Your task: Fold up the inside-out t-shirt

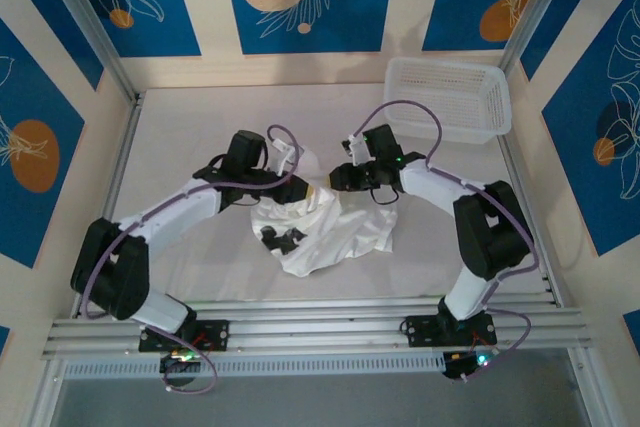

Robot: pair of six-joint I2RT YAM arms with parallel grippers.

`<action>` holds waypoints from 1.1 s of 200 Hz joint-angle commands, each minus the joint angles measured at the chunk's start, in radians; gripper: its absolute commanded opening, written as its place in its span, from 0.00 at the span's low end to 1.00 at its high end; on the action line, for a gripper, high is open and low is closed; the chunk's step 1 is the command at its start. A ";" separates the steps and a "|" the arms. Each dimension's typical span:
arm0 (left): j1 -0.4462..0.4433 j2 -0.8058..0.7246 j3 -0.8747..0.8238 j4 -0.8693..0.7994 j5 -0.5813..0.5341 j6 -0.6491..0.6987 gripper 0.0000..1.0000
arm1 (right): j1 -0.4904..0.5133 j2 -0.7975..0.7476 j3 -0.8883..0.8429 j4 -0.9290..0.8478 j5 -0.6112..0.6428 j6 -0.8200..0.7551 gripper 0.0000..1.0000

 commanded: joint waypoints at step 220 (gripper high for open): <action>0.096 0.089 0.087 -0.145 -0.175 -0.049 0.11 | 0.145 -0.474 -0.222 0.371 -0.154 0.601 0.00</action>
